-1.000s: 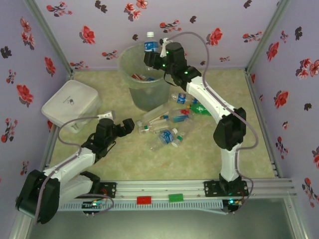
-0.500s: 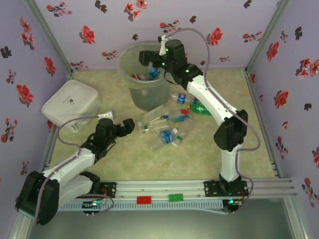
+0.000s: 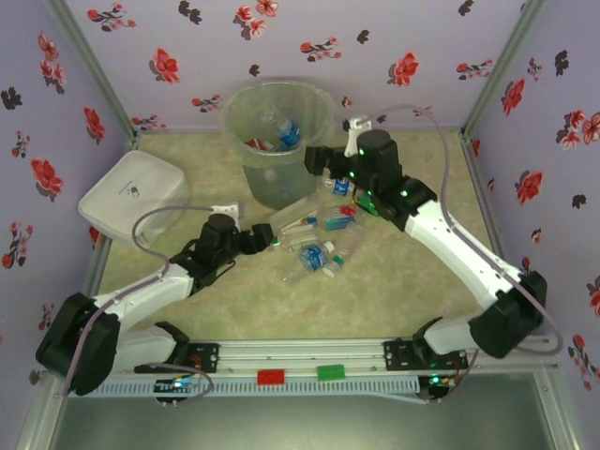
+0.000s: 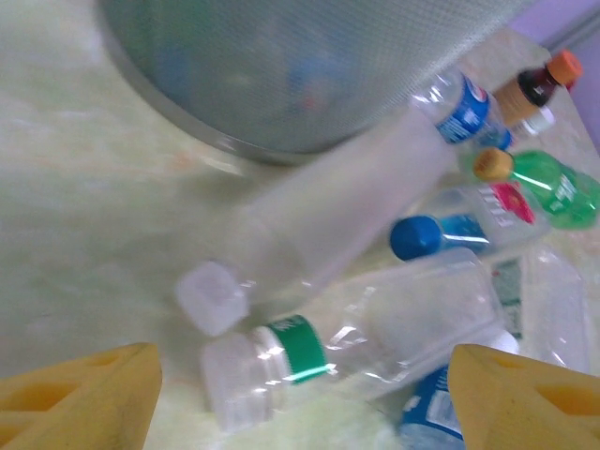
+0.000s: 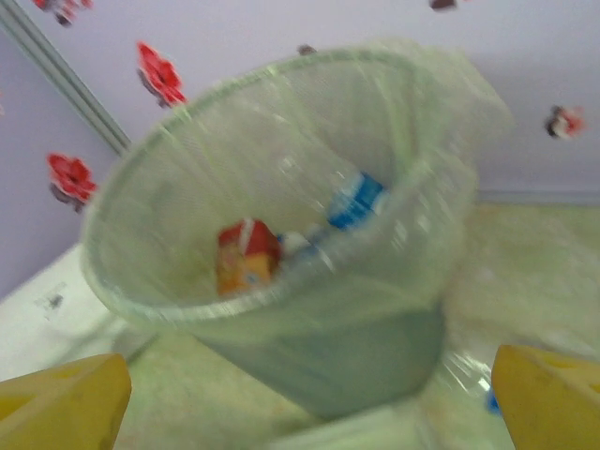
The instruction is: Put the plastic bottles in the bin
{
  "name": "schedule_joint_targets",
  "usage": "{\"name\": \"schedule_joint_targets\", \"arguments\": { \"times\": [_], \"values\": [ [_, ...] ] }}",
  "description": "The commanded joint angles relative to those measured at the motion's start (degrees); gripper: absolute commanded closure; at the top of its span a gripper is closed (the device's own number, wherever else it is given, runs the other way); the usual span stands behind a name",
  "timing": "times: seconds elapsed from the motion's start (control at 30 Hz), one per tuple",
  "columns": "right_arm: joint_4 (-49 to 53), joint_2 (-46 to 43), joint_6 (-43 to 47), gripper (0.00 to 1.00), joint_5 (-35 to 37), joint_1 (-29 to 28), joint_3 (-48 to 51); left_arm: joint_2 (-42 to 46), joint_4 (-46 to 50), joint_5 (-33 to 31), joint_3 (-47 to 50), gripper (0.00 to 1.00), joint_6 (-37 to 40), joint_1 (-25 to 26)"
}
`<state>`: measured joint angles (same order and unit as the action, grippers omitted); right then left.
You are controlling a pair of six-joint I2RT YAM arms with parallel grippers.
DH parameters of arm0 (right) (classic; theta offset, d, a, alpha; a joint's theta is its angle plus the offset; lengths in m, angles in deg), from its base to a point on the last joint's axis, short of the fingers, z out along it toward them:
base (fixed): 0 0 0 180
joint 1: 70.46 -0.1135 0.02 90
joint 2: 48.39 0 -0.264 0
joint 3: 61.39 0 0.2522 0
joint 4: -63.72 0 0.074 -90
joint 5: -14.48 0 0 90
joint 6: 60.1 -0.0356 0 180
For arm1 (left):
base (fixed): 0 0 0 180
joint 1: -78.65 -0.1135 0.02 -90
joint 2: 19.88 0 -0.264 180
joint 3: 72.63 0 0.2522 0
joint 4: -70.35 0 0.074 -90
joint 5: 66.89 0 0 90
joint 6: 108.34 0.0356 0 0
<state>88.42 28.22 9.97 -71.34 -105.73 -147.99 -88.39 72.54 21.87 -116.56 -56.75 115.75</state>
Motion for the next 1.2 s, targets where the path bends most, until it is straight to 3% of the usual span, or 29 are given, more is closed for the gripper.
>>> {"name": "schedule_joint_targets", "arguments": {
  "times": [0.0,0.17,0.47,0.63,1.17],
  "values": [
    [1.5,-5.6,0.2,0.0,7.8,-0.2,6.9,-2.7,2.0,0.2,-4.1,0.21,0.9,4.0],
    [3.4,-10.8,-3.3,0.0,13.2,2.3,16.9,-5.9,8.1,-1.3,-9.1,0.21,1.6,11.4],
    [3.4,-9.6,-7.9,0.01,11.3,9.8,21.6,-13.3,21.3,-6.2,-17.9,0.19,4.8,20.4],
    [1.4,-8.9,-8.6,0.0,9.7,11.1,23.4,-18.2,25.5,-7.1,-22.4,0.17,6.4,21.8],
    [1.3,-9.4,-7.9,0.0,8.6,11.7,24.6,-27.8,25.2,-6.7,-24.7,0.2,6.2,21.9]
  ]
}}
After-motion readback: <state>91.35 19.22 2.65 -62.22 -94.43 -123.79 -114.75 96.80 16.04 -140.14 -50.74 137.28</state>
